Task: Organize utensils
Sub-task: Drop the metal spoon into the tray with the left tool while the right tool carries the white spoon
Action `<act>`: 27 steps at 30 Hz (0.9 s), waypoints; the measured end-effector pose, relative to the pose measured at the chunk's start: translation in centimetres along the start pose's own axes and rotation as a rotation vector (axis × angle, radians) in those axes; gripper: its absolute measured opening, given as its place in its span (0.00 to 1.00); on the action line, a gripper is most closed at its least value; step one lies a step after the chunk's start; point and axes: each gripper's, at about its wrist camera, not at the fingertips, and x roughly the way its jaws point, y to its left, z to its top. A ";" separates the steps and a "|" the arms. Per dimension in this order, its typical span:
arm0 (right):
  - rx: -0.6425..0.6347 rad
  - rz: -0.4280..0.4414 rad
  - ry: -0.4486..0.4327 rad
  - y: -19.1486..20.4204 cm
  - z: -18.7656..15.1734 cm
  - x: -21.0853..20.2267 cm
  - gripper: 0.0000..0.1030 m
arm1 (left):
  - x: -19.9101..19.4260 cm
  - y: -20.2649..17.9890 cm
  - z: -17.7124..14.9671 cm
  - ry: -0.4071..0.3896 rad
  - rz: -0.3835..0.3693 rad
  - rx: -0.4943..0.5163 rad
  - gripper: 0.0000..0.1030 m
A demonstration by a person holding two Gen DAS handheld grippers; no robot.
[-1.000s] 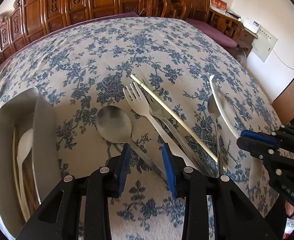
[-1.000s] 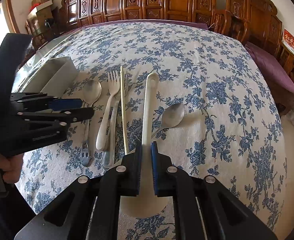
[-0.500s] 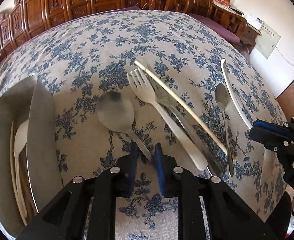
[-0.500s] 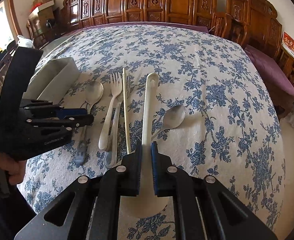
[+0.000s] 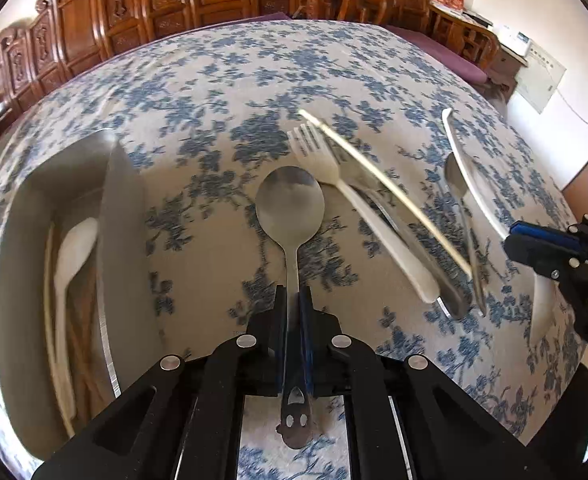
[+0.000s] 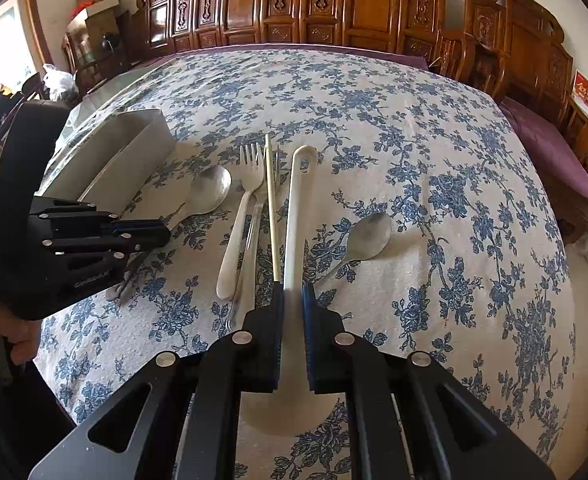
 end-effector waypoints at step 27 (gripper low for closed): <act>-0.047 0.051 -0.057 4.9 2.8 -1.4 0.11 | -11.5 3.8 0.3 -0.217 -0.037 -0.012 0.05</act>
